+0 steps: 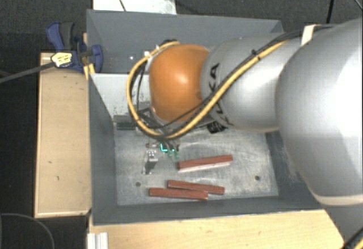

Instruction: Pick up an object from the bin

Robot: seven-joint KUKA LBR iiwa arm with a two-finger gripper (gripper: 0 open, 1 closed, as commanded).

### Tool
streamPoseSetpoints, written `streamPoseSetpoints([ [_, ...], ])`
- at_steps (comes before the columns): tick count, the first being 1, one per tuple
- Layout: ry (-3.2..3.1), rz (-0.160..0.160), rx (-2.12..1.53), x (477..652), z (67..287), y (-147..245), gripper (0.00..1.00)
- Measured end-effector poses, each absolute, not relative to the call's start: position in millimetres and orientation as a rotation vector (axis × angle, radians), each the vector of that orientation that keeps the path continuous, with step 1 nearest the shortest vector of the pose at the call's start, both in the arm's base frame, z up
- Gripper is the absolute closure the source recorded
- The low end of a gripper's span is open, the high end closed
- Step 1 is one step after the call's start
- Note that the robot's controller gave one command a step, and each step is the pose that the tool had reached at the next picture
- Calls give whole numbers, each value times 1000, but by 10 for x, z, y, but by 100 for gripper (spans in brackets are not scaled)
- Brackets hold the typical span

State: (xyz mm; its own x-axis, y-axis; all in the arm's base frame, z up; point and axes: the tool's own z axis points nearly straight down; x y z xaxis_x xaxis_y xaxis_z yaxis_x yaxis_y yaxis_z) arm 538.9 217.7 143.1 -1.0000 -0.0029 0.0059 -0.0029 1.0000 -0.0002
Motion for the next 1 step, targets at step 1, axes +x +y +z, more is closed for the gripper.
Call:
streamPoseSetpoints([
  [1,-3144,-2,-3,5413,1474,2169,0],
])
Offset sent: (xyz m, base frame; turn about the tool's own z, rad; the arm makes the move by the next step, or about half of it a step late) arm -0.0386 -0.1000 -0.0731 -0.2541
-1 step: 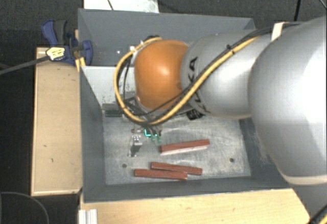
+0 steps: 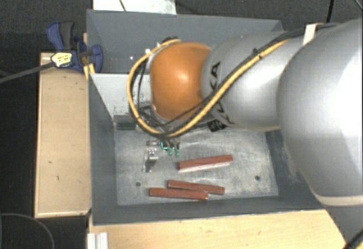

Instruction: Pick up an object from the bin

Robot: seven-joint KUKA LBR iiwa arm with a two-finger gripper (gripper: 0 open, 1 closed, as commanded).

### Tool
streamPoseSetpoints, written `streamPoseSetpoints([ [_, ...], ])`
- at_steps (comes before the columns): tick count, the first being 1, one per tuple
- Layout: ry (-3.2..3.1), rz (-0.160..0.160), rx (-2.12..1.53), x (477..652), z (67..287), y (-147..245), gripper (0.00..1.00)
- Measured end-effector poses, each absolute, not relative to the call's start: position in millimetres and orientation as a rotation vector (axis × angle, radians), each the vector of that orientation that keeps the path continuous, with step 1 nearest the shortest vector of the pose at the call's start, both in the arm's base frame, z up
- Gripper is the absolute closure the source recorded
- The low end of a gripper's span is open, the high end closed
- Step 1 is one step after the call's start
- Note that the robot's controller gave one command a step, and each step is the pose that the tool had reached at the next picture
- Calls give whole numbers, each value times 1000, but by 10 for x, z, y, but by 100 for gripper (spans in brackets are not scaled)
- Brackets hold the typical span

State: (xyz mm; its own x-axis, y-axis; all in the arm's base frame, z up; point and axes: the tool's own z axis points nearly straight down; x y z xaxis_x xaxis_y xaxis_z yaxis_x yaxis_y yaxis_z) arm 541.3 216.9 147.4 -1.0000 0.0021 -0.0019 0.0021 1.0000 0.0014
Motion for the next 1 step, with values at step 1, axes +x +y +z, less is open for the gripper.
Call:
streamPoseSetpoints([
  [1,3133,4,-162,5257,1187,1808,0],
])
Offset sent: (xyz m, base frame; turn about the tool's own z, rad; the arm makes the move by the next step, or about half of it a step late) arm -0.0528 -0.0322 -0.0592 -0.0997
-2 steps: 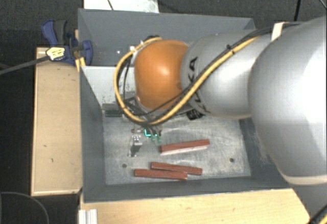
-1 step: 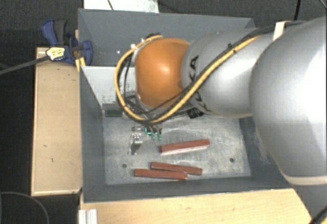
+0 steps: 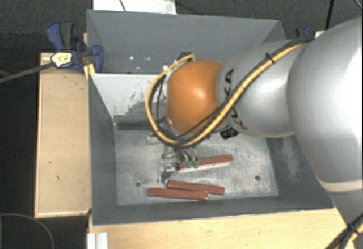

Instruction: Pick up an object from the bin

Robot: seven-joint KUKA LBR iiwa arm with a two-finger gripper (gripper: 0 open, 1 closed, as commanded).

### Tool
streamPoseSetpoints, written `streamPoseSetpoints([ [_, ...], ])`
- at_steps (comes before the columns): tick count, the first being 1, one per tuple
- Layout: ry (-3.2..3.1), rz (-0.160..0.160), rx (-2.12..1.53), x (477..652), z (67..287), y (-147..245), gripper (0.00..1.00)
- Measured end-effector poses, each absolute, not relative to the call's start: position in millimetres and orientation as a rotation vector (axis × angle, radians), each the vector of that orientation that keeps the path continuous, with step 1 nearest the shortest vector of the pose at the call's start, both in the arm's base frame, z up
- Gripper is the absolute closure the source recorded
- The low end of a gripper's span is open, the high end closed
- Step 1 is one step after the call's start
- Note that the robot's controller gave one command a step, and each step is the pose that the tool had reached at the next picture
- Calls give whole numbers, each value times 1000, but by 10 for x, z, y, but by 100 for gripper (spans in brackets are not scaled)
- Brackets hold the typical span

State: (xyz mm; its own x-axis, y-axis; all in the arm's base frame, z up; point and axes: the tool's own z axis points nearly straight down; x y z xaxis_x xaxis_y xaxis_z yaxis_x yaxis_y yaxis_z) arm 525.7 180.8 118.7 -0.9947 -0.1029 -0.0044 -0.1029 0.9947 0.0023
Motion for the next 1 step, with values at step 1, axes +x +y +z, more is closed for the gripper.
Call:
streamPoseSetpoints([
  [1,3137,-4,-159,4978,942,1718,0],
])
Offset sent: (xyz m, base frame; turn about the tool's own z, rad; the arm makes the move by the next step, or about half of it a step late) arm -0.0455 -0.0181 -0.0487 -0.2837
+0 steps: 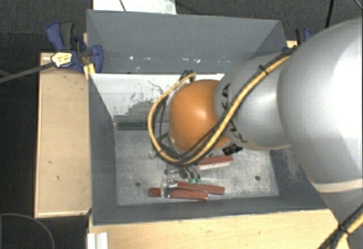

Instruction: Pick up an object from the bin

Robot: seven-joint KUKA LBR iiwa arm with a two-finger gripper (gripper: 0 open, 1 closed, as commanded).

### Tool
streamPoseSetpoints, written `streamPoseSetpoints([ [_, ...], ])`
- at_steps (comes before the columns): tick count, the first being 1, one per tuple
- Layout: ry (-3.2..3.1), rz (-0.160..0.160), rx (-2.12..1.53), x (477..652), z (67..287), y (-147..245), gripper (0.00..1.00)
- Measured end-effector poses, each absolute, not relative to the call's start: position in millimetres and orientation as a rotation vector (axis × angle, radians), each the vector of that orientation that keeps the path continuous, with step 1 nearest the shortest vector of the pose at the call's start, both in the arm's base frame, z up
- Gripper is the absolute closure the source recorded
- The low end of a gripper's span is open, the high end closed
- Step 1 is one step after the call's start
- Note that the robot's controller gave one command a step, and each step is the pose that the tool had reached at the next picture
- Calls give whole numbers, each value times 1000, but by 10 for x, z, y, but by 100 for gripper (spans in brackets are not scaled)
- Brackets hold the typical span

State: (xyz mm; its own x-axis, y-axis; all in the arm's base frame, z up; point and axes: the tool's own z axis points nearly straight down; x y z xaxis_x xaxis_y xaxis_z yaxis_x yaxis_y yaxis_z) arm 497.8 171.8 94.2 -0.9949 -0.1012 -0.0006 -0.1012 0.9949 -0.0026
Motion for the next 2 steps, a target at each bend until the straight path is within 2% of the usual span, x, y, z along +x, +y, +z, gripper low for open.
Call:
streamPoseSetpoints([
  [1,3071,5,-593,4842,739,1642,100],
  [2,3072,5,-590,4842,739,1642,100],
])
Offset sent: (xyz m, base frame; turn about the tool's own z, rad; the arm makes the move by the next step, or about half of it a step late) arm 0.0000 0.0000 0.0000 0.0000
